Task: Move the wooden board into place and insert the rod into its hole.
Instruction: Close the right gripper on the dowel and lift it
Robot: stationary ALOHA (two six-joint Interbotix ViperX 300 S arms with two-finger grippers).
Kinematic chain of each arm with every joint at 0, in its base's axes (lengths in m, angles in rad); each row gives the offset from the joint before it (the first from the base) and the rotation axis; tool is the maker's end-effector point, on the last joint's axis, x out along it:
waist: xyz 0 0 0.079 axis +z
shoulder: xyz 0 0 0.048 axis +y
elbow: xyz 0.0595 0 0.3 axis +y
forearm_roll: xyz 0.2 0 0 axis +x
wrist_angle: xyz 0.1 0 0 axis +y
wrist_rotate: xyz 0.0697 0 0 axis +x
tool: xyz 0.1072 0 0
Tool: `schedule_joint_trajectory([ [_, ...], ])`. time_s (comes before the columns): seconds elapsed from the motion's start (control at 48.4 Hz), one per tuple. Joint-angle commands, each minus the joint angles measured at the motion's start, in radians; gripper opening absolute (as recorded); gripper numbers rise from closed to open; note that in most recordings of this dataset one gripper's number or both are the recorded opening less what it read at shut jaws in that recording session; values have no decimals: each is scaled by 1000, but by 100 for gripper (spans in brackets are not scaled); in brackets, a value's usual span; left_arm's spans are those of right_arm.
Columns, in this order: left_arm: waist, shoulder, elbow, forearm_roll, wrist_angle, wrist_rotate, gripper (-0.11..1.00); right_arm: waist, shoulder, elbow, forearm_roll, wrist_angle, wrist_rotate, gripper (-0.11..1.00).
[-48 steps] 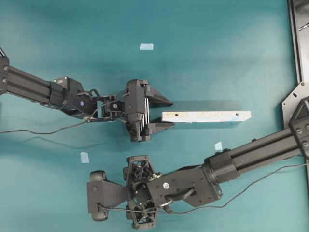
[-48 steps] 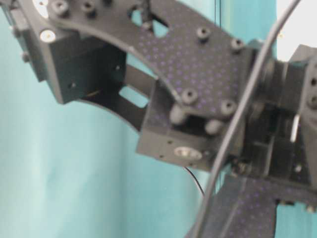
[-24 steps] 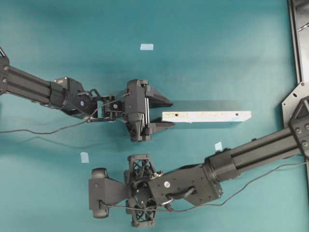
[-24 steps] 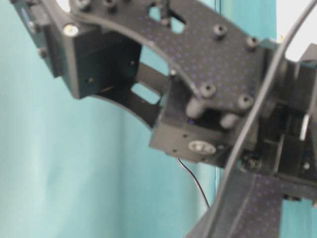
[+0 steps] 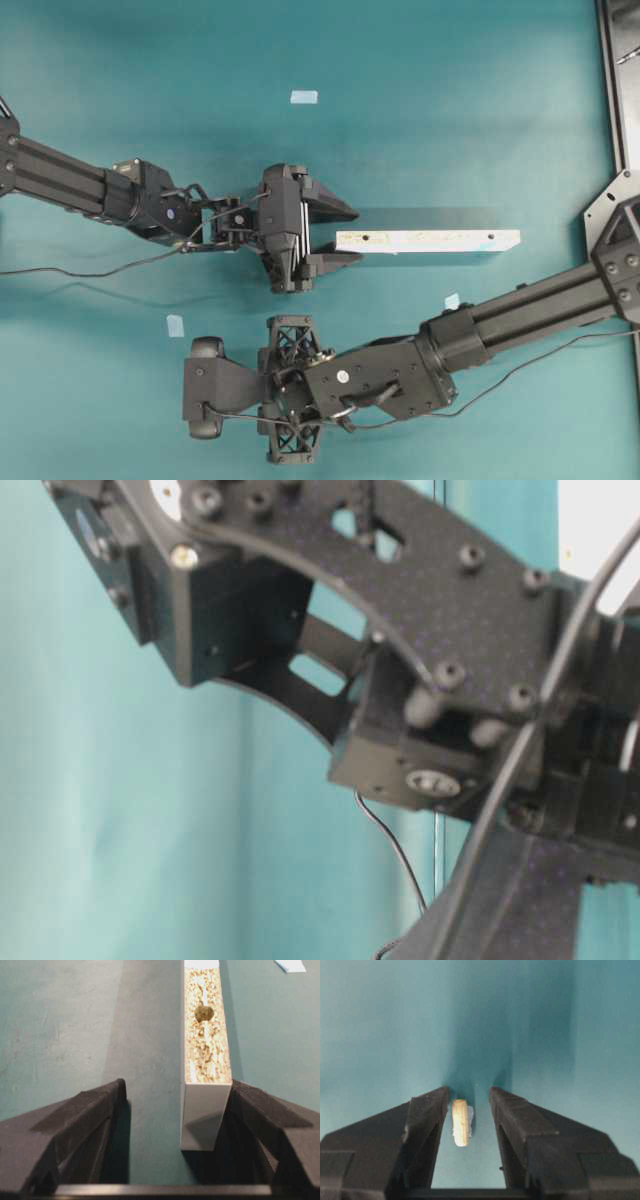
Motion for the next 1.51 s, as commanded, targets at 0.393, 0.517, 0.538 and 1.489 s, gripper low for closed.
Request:
schedule_joint_trajectory([
  [0.393,23,9,3,-5,9,2,75,3,-17,-9,15,20,3,39],
  [0.517,23,9,3,-5,9,2,75,14,-17,-12,14,20,3,16],
  [0.538,23,9,3,-5,9,2,75,15,-17,-12,15,20,3,13],
  [1.489,23,3,3,-5,15,0,75,-64,-368,31,-133,12,6,8],
])
